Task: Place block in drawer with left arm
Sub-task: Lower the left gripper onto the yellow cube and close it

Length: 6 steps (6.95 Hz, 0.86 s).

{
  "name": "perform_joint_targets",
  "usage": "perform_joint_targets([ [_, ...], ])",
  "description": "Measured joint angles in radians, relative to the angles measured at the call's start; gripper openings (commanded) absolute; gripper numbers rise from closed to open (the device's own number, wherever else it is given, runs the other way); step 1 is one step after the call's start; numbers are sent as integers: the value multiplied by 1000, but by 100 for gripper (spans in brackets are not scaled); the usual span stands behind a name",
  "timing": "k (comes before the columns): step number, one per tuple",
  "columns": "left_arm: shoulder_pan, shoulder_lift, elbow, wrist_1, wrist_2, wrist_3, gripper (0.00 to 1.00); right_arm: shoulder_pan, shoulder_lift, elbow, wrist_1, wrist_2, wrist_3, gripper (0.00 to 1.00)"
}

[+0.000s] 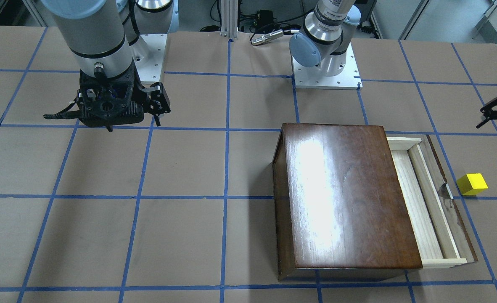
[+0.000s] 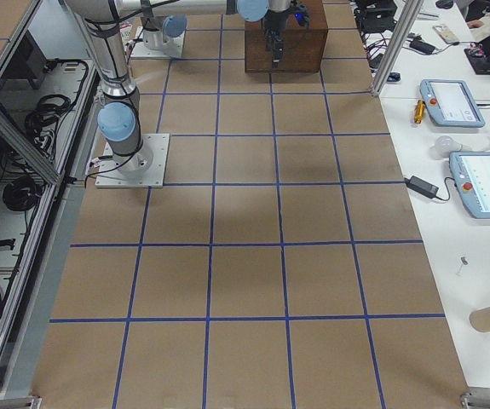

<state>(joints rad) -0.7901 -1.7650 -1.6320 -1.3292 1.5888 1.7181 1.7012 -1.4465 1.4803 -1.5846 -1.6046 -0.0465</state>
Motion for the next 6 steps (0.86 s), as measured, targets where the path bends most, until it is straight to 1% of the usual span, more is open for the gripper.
perform_joint_targets([
  [2,36,-66,-49,149,0,241,100,0,0,0,0,0,-1,100],
  [3,42,-105,-58,213,0,355,100,0,0,0,0,0,0,100],
  [6,48,-220,-63,339,-1,570,100,0,0,0,0,0,0,100],
])
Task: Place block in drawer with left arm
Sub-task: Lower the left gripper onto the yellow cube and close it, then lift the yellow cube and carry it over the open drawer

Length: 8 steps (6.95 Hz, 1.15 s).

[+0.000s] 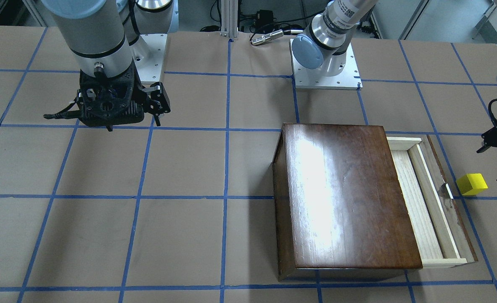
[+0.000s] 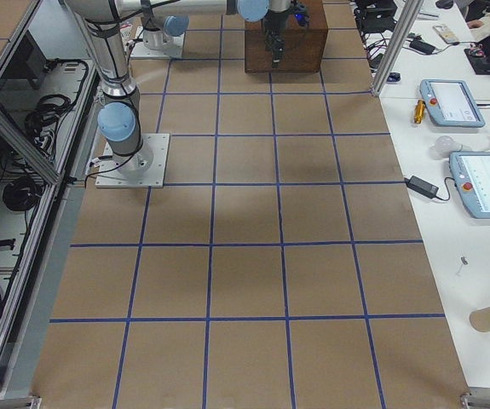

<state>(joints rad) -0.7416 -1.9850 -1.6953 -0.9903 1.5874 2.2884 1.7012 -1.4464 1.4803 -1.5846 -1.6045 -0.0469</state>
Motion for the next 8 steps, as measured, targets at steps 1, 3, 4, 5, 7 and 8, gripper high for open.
perform_joint_targets([
  [1,2,-27,0,22,-1,30,100,0,0,0,0,0,0,100],
  [3,4,-69,-1,43,-4,48,100,0,0,0,0,0,0,100],
  [4,6,-85,-1,49,-5,50,98,0,0,0,0,0,1,100],
  [5,10,-101,-2,59,-6,53,95,0,0,0,0,0,1,100],
  [7,14,-122,-2,71,-8,58,61,0,0,0,0,0,0,100],
  [8,14,-127,-2,73,-8,60,32,0,0,0,0,0,1,100],
])
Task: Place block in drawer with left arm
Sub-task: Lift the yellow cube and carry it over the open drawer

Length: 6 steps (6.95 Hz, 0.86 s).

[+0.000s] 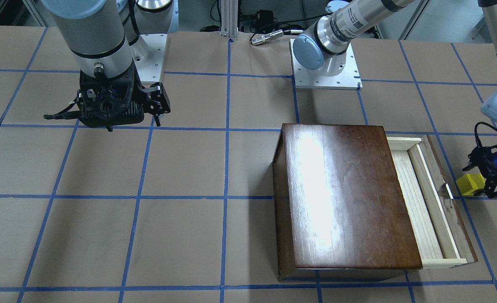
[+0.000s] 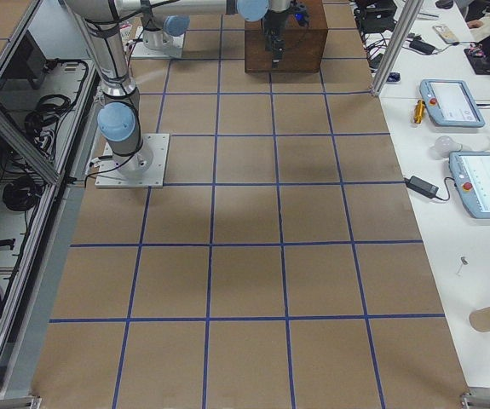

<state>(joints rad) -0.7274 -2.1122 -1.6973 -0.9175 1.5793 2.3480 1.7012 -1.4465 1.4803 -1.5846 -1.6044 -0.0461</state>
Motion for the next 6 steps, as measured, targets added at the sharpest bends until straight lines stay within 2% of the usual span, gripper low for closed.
perform_joint_targets([
  [1,0,-4,1,1,0,2,4,0,0,0,0,0,0,100],
  [2,0,-4,2,2,-1,4,0,0,0,0,0,0,-1,100],
  [4,-1,10,11,1,2,7,0,0,0,0,0,0,-1,100],
  [6,-7,77,19,-18,3,-1,0,0,0,0,0,0,-1,100],
])
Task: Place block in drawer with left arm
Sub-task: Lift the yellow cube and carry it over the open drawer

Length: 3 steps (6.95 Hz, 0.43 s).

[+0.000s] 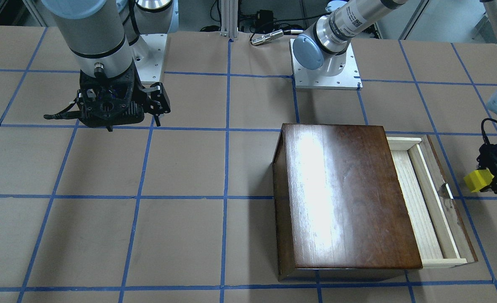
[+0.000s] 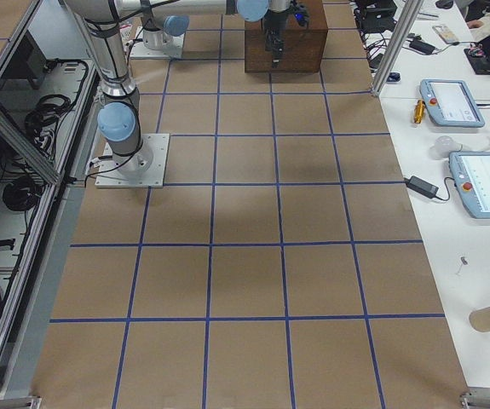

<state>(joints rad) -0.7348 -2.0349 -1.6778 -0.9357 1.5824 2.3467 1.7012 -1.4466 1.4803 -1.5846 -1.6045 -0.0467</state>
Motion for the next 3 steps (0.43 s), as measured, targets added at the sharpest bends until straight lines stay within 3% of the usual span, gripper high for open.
perform_joint_targets([
  [3,-24,159,3,-140,-39,-76,0,0,0,0,0,0,1,100],
])
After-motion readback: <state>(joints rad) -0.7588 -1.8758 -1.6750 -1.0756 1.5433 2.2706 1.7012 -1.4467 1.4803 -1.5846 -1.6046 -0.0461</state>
